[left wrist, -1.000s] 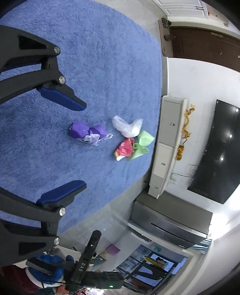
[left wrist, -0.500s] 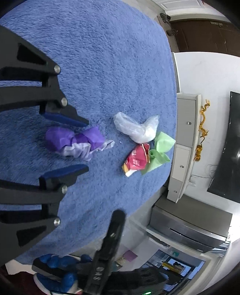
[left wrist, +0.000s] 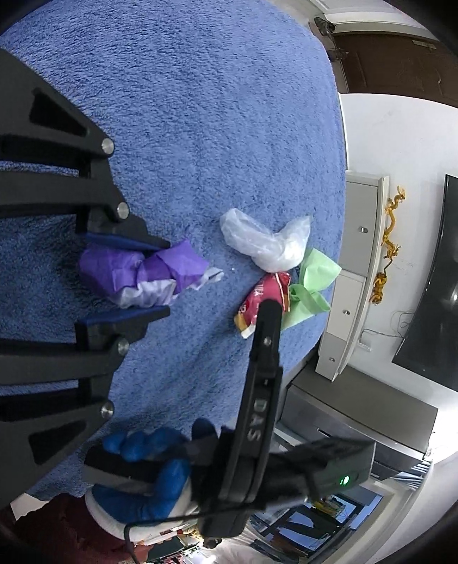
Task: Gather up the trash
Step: 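Grasp the purple bag with left tool while right tool grasps pink chip bag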
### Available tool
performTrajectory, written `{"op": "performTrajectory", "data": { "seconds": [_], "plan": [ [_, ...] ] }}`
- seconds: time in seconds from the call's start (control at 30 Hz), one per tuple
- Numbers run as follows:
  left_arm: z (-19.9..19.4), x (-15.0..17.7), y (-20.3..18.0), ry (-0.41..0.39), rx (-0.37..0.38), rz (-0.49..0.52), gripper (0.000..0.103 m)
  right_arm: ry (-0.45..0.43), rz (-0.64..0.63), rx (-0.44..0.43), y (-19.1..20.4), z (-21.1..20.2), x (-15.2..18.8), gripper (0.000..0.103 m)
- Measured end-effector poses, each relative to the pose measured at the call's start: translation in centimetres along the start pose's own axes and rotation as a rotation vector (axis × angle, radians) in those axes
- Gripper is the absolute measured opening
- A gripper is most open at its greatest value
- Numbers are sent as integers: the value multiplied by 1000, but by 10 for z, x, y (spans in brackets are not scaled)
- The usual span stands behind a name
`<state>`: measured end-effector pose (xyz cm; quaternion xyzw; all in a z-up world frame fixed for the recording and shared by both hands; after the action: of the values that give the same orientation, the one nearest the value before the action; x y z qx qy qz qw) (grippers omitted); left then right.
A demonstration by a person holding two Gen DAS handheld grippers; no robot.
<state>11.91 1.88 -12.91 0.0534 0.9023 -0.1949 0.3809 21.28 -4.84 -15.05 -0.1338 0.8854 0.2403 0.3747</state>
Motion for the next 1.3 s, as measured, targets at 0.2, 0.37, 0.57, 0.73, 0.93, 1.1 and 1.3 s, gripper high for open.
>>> {"op": "performTrajectory", "data": {
  "seconds": [0.2,0.37,0.57,0.73,0.93,1.1,1.3],
  "plan": [
    [-3,1,2,-4,4,-12,27,18,-38,25,1,17,-7,44],
    [-6,2,4,-6,2,-10,27,21,-81,42,7,18,2,30],
    [-13,2,4,-24,-18,-6,27,-1,-64,31,8,-10,16,29],
    [-25,2,1,-66,-59,17,27,-24,-26,36,3,-51,34,29],
    [-48,9,-4,-97,-60,-1,27,-65,31,73,-14,-107,56,29],
    [-70,18,-7,-112,-72,0,27,-115,103,133,-41,-155,71,29],
    [-99,12,-14,-156,-73,0,27,-190,172,195,-66,-202,79,29]
  ]
}}
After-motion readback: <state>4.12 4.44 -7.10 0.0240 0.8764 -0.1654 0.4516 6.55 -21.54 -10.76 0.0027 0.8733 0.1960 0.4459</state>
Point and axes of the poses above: each gripper's, at about its wrist camera, not at the fingertips, and z roughly the way its jaws point, y to its left, x to its underside, the point moved 7 cm from there along z, roughly the way its jaws point, and after that the axes turned 6 degrees about -y, right-handed, at the moved point
